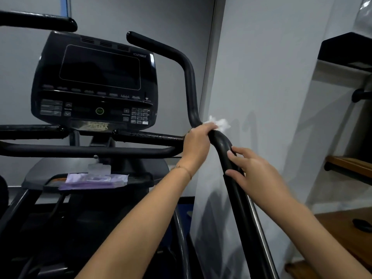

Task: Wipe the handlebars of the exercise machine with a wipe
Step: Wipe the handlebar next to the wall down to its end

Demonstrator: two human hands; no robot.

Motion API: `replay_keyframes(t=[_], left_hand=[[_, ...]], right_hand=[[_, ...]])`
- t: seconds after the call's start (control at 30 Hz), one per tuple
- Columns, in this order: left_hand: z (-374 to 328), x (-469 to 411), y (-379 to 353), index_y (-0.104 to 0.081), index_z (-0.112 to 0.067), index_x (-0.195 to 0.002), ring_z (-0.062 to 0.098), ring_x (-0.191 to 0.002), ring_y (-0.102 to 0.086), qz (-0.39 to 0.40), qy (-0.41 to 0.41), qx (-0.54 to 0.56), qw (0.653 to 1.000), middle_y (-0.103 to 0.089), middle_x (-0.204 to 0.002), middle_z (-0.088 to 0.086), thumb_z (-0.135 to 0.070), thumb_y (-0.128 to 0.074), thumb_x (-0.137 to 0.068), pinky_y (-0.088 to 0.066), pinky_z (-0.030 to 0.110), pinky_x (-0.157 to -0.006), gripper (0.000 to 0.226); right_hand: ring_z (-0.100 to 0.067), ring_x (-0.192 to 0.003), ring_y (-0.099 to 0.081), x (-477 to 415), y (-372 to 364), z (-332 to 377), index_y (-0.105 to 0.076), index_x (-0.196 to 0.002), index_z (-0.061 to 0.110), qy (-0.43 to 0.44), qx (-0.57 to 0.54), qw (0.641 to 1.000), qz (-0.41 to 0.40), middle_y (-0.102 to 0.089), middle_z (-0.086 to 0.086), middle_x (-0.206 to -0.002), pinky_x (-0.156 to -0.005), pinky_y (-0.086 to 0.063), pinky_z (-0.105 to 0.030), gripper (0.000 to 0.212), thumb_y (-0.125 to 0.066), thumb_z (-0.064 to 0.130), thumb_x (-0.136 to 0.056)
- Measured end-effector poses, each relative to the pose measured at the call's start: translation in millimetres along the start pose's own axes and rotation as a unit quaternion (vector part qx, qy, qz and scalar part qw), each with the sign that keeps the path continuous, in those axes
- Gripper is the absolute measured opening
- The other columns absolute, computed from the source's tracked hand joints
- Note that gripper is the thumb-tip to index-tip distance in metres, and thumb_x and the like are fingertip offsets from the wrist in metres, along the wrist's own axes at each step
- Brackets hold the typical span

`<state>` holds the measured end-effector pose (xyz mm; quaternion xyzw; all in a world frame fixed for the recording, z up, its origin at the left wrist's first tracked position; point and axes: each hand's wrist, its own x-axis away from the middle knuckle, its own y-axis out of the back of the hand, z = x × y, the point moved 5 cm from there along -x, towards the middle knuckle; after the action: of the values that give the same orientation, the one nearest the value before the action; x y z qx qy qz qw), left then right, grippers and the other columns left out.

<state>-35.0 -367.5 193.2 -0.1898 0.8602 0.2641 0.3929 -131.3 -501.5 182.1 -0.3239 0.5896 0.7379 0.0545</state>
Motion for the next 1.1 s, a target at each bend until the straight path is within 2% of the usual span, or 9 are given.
replay_keyframes(t=[0.1,0.2,0.3,0.4,0.5,0.67,0.8,1.0,1.1], left_hand=[[-23,44,7,-0.068,-0.004,-0.111,0.016,-0.113,-0.059,-0.063,-0.192,-0.026,0.979,-0.066,-0.119,0.008,0.004,-0.039,-0.083,-0.042,0.019,-0.098,0.041],[-26,57,9,-0.069,-0.004,-0.11,0.017,-0.11,-0.062,-0.055,-0.275,-0.041,0.959,-0.066,-0.118,0.008,0.001,-0.039,-0.081,-0.048,0.023,-0.093,0.042],[-2,19,7,-0.067,-0.008,-0.115,0.021,-0.11,-0.063,-0.028,-0.207,-0.074,0.975,-0.065,-0.121,0.007,0.011,-0.044,-0.08,-0.05,0.03,-0.094,0.046],[26,-21,3,-0.066,-0.013,-0.118,0.022,-0.113,-0.06,0.024,-0.078,-0.076,0.994,-0.064,-0.123,0.004,0.008,-0.047,-0.088,-0.043,0.021,-0.098,0.041],[31,-28,-2,-0.066,-0.011,-0.116,0.022,-0.112,-0.06,0.024,-0.064,-0.062,0.996,-0.065,-0.121,0.005,0.007,-0.047,-0.089,-0.044,0.025,-0.098,0.038],[-1,23,8,-0.067,-0.002,-0.112,0.019,-0.113,-0.06,-0.03,-0.213,-0.037,0.976,-0.065,-0.118,0.011,0.017,-0.048,-0.079,-0.045,0.028,-0.101,0.043],[-21,53,9,-0.067,-0.003,-0.112,0.019,-0.113,-0.06,-0.019,-0.311,-0.04,0.95,-0.065,-0.12,0.01,0.012,-0.046,-0.081,-0.045,0.024,-0.099,0.041],[25,-18,1,-0.068,-0.01,-0.114,0.02,-0.109,-0.061,-0.002,-0.016,0.004,1.0,-0.066,-0.118,0.006,0.01,-0.043,-0.087,-0.046,0.025,-0.096,0.042],[27,-22,-6,-0.069,-0.014,-0.112,0.022,-0.102,-0.061,-0.022,0.031,-0.001,0.999,-0.068,-0.114,0.006,0.005,-0.039,-0.088,-0.044,0.021,-0.083,0.043]], right_hand=[[-0.014,-0.127,-0.042,3,-3,1,-0.037,-0.141,0.023,0.018,0.011,1.0,-0.021,-0.03,0.011,-0.149,-0.095,-0.037,-0.024,0.049,-0.049,0.031,-0.094],[-0.018,-0.125,-0.044,4,-5,2,-0.041,-0.14,0.021,0.033,0.011,0.999,-0.04,-0.035,0.01,-0.146,-0.094,-0.04,-0.028,0.049,-0.052,0.028,-0.093],[-0.015,-0.13,-0.039,2,-4,0,-0.042,-0.139,0.024,0.032,0.003,0.999,-0.044,-0.032,0.012,-0.148,-0.098,-0.036,-0.026,0.047,-0.05,0.031,-0.093],[-0.012,-0.129,-0.039,2,-4,-1,-0.042,-0.139,0.026,0.032,-0.004,0.999,-0.038,-0.031,0.014,-0.148,-0.098,-0.035,-0.024,0.046,-0.049,0.032,-0.094],[-0.011,-0.127,-0.04,2,-3,-1,-0.043,-0.138,0.026,0.029,-0.01,0.999,-0.04,-0.031,0.014,-0.148,-0.096,-0.035,-0.024,0.045,-0.05,0.032,-0.094],[-0.015,-0.128,-0.041,5,-5,0,-0.043,-0.138,0.021,0.023,-0.016,0.998,-0.053,-0.036,0.008,-0.146,-0.095,-0.038,-0.028,0.046,-0.052,0.029,-0.093],[-0.018,-0.096,-0.059,10,-6,-6,-0.057,-0.119,0.012,-0.009,-0.096,0.99,-0.099,-0.05,0.006,-0.112,-0.08,-0.047,-0.026,0.036,-0.064,0.025,-0.086],[-0.018,-0.087,-0.06,8,-6,-7,-0.061,-0.111,0.008,-0.016,-0.115,0.988,-0.103,-0.051,0.006,-0.103,-0.081,-0.049,-0.027,0.031,-0.065,0.024,-0.085],[-0.018,-0.091,-0.06,9,-6,-7,-0.06,-0.114,0.008,-0.02,-0.114,0.988,-0.106,-0.053,0.004,-0.109,-0.079,-0.046,-0.025,0.032,-0.064,0.025,-0.086]])
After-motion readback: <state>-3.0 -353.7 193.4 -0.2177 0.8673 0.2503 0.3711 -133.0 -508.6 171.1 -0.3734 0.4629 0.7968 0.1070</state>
